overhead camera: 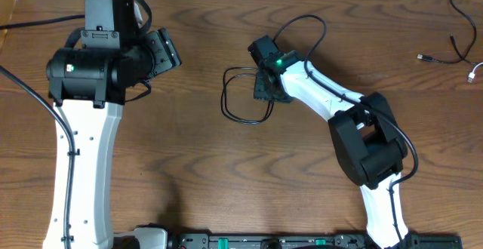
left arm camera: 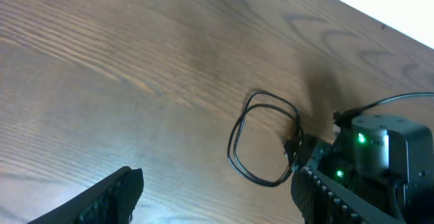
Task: Untangle cables
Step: 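Grasp the black cable loop with the right gripper and lift it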
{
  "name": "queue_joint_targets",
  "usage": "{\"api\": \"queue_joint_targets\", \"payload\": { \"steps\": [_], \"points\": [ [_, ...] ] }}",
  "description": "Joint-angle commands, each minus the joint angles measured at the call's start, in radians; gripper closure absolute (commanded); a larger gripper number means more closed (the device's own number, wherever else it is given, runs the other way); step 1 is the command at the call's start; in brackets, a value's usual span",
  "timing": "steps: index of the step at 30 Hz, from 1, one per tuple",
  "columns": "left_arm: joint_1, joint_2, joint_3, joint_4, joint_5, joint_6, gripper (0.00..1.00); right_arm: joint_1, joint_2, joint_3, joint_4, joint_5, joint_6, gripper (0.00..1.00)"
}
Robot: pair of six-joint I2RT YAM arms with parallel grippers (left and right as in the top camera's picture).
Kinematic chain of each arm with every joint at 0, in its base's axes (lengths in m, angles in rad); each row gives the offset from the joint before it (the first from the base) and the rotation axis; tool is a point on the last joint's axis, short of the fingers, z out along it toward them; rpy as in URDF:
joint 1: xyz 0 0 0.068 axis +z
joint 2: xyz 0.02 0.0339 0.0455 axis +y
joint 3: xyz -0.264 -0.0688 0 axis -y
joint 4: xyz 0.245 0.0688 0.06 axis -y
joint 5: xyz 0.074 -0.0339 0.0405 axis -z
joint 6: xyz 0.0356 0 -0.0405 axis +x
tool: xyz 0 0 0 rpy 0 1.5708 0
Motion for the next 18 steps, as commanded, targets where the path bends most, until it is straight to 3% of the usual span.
{"api": "queue_joint_targets", "payload": {
  "steps": [1, 7, 11, 13, 18],
  "points": [
    [0.004, 0.007, -0.006, -0.009, -0.017, 0.025, 0.25, 0.014, 0.066, -0.012, -0.002, 0.004, 0.016, 0.49],
    [0.004, 0.007, -0.022, -0.013, -0.016, 0.024, 0.25, 0.025, 0.104, -0.012, -0.084, 0.014, -0.009, 0.59],
    [0.004, 0.007, -0.05, -0.013, -0.016, 0.024, 0.25, 0.016, 0.105, -0.012, -0.17, 0.063, -0.015, 0.81],
    [0.004, 0.008, -0.061, -0.012, -0.016, 0.024, 0.25, 0.001, 0.103, -0.012, -0.195, 0.069, -0.016, 0.99],
    [0.004, 0.017, -0.066, -0.012, -0.012, 0.024, 0.25, -0.073, 0.075, -0.01, -0.237, 0.045, -0.068, 0.99]
  ]
}}
